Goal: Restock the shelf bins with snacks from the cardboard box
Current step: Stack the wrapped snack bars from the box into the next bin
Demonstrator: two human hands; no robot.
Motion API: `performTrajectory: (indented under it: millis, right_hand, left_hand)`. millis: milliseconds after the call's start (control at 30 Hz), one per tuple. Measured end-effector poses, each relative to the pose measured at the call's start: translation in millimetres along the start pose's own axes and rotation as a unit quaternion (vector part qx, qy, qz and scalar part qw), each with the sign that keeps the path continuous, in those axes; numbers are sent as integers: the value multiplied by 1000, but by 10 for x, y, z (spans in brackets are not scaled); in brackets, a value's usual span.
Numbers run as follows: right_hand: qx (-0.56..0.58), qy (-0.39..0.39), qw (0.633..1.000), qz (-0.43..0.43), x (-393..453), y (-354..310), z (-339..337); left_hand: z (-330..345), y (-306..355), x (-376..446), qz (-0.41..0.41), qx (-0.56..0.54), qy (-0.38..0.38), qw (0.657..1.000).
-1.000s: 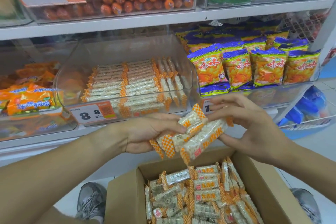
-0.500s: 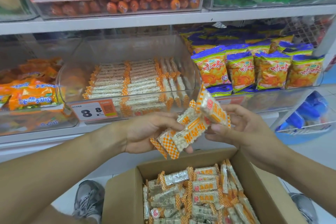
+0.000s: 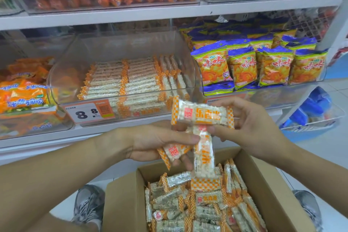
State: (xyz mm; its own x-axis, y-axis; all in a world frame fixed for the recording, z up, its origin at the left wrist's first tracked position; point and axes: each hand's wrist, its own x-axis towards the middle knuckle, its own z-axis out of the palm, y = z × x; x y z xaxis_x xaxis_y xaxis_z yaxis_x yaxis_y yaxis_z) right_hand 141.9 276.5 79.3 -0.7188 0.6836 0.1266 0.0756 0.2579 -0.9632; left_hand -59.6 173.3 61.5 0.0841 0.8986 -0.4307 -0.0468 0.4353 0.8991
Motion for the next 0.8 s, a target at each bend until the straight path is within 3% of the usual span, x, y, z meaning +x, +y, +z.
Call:
performTrajectory:
  millis: [67,200,367,633,800]
  right_hand:
    - [28,43,999,13,-4,48,70]
    - [130,121,980,89,-39,80,97]
    - [159,88,968,174,-153,165,180]
    - [114,104,977,146,-117,269,181]
    - [111,28,990,82,-22,194,-119]
  left_hand:
    - [-10,-15,42,1,-2,4,1000]
    - [114,53,20,-15,-110,38,993]
    - [91,101,59,25,-195,122,973]
    - [-33,205,-48,1,-257,18,966]
    - [-269,175,-27,-44,-249,-72,965]
